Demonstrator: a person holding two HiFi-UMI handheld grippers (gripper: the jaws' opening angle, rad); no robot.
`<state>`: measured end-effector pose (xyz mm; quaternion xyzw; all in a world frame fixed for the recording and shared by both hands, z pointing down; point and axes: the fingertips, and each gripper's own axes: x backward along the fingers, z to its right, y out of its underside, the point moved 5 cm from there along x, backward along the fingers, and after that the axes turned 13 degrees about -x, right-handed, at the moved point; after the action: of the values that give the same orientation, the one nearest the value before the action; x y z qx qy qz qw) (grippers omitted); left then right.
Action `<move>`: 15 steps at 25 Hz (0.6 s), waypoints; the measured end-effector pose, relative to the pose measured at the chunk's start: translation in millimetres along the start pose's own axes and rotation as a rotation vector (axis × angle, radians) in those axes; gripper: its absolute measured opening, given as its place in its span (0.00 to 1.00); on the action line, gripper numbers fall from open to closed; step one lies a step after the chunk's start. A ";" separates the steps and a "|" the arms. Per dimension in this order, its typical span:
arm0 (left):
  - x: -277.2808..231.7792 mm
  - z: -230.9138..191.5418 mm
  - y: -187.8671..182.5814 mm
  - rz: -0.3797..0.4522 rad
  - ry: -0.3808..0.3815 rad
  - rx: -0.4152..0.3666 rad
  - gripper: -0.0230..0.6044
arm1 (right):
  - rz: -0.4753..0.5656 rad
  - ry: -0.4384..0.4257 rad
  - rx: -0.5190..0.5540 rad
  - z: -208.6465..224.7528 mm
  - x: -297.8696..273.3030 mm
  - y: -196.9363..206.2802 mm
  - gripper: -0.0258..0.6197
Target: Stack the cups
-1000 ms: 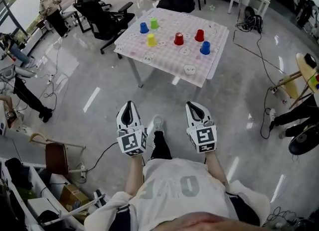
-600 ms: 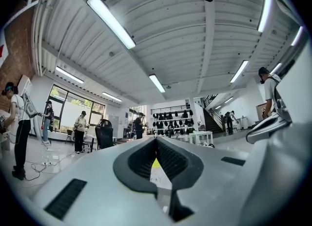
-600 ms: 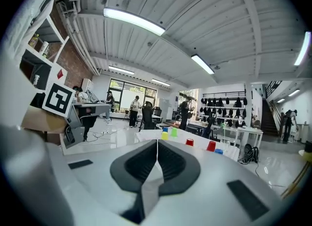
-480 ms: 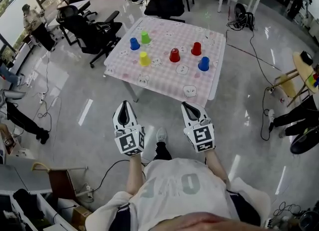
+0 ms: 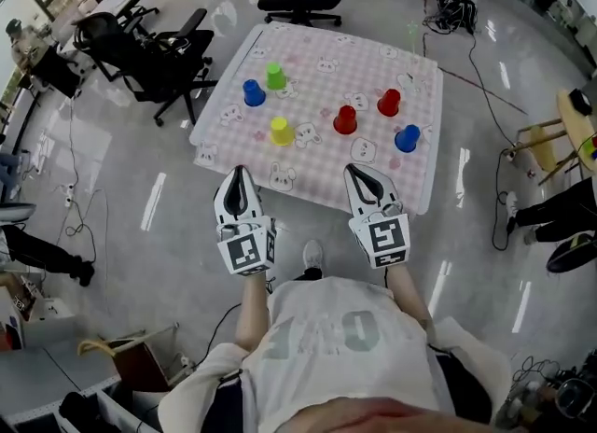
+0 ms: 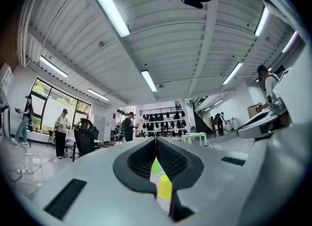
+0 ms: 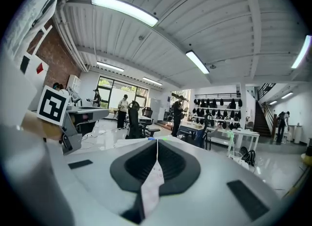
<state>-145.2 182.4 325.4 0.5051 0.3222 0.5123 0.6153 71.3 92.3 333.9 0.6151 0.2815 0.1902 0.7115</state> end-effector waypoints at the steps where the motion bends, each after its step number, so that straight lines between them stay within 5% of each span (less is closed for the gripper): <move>1: -10.6 -3.3 3.1 0.005 0.011 0.000 0.08 | 0.004 0.012 0.001 2.8 -10.7 -1.3 0.09; 6: -49.9 -12.0 14.0 0.025 0.058 -0.016 0.08 | 0.007 0.063 -0.014 14.0 -52.9 -7.5 0.09; 15: -74.8 -6.6 28.2 -0.022 0.034 -0.001 0.08 | 0.024 0.075 -0.008 38.8 -86.9 -8.3 0.09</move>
<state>-179.8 111.8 341.4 0.4924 0.3379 0.5143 0.6155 28.5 7.5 343.6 0.6081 0.3001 0.2229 0.7004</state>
